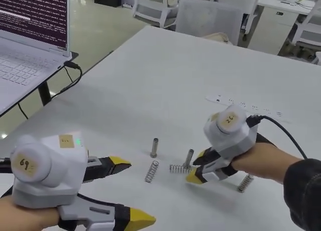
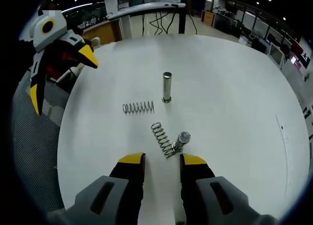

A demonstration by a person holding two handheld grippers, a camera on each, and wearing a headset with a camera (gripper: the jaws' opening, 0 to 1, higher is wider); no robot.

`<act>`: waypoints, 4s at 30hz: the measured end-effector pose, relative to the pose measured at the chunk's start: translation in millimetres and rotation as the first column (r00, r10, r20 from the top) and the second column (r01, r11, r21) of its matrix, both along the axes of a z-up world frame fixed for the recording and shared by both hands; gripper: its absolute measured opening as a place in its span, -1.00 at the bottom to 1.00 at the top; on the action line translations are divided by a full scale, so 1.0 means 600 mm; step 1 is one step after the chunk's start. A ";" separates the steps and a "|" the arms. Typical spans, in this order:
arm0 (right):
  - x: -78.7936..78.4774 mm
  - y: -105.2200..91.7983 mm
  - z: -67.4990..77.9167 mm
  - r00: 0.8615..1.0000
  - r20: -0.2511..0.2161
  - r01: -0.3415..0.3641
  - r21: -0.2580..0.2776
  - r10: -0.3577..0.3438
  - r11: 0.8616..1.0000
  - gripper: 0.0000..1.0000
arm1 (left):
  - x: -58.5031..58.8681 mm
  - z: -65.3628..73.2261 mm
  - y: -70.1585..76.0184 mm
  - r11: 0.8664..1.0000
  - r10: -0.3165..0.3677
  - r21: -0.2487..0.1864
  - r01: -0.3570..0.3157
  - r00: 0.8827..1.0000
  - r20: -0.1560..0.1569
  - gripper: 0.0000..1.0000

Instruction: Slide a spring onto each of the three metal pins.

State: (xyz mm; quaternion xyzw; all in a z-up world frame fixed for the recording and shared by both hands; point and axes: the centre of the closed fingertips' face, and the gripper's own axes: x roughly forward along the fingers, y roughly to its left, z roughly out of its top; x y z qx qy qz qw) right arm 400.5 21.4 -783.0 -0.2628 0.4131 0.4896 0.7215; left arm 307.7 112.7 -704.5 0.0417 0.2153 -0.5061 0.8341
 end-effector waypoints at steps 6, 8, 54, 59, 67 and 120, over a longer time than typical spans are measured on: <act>0.001 0.004 -0.006 1.000 -0.007 0.002 0.009 -0.002 1.000 -0.49 | 0.001 0.000 0.005 1.000 0.011 0.001 -0.011 1.000 -0.005 0.34; -0.001 0.006 -0.008 1.000 -0.012 0.002 0.013 -0.001 1.000 -0.49 | 0.000 -0.001 0.006 1.000 0.013 0.003 -0.013 1.000 -0.006 0.33; -0.112 0.022 -0.024 0.971 0.025 -0.232 -0.146 0.238 0.962 -0.82 | -0.007 0.016 0.003 1.000 0.013 -0.024 -0.013 1.000 0.014 0.29; -0.112 0.022 -0.024 0.972 0.032 -0.228 -0.144 0.235 0.963 -0.83 | -0.007 0.016 0.004 1.000 0.012 -0.025 -0.011 1.000 0.018 0.29; -0.112 0.019 -0.021 0.966 0.038 -0.246 -0.169 0.256 0.954 -0.83 | -0.010 0.020 0.001 1.000 0.005 -0.024 -0.004 1.000 0.025 0.28; -0.206 0.037 0.172 0.940 0.045 -0.327 -0.156 0.337 0.932 -0.84 | -0.044 0.064 -0.098 0.955 -0.297 0.030 0.297 0.937 0.183 -0.90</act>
